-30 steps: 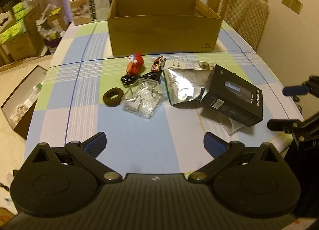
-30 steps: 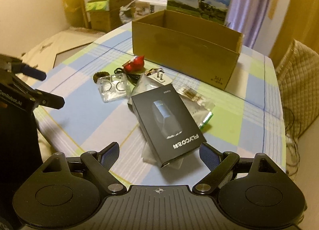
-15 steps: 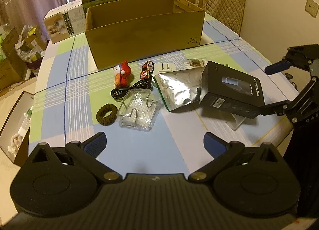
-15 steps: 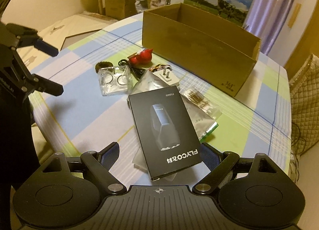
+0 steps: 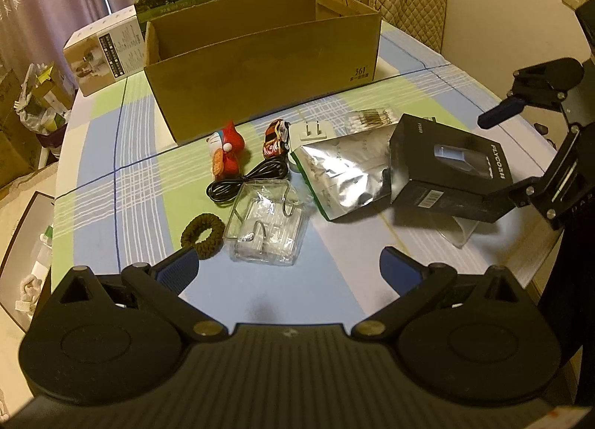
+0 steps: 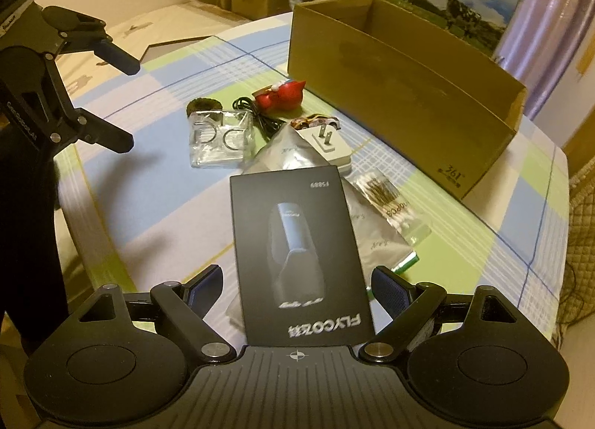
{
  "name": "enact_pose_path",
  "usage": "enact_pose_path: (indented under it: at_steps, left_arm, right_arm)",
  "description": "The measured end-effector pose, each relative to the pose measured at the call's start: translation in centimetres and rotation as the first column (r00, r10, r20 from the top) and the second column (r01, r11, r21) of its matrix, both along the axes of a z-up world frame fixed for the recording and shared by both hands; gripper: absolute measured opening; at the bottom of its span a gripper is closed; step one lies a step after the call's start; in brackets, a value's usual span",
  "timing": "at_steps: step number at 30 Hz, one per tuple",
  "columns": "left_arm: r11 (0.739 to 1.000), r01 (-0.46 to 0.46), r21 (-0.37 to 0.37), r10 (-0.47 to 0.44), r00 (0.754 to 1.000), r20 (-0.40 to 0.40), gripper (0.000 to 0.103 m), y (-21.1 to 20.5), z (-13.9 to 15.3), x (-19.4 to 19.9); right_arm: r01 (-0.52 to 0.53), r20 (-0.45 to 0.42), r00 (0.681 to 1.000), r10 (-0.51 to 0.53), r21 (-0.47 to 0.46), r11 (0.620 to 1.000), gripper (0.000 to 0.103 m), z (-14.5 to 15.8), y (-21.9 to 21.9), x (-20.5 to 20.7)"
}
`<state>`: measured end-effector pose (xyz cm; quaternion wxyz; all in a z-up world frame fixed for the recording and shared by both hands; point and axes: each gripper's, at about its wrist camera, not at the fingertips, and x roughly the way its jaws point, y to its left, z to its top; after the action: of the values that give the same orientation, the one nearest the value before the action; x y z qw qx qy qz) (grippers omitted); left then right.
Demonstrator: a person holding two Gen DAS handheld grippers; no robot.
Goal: Organize objects
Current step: 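Grasp the black FLYCO box with the right tool while the left tool grasps the clear plastic tray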
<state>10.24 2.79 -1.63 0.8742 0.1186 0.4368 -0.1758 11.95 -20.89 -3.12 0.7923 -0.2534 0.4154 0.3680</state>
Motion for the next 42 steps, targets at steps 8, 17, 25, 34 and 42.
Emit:
enact_pose_path:
  at_steps: [8,17,25,34,42]
  left_arm:
    - [1.000,0.015,-0.024,-0.016,1.000,-0.026,0.102,-0.1,-1.0,1.2]
    - [0.999,0.024,-0.029,-0.026,0.998,-0.050,0.102,0.4,-1.7,2.5]
    - [0.998,0.048,-0.030,-0.049,0.997,-0.060,0.097,1.3,-2.5,3.5]
    - [0.996,0.083,-0.031,-0.085,0.992,-0.090,0.073,2.8,-4.5,6.8]
    - [0.991,0.117,-0.069,-0.126,0.983,-0.131,0.041,3.3,-6.8,9.7]
  right_arm:
    - [-0.046,-0.039,0.998,0.045,-0.006,0.999,0.085,-0.9,0.4,1.5]
    - [-0.075,-0.078,0.994,0.073,-0.030,0.997,0.085,-2.8,1.9,2.1]
    - [-0.038,-0.080,0.996,0.035,-0.037,0.999,0.078,-3.1,2.2,2.5]
    - [0.080,-0.072,0.994,-0.078,0.022,0.997,0.076,-1.8,2.3,2.2]
    - [0.157,-0.082,0.985,-0.152,0.056,0.986,0.076,-1.7,2.2,2.3]
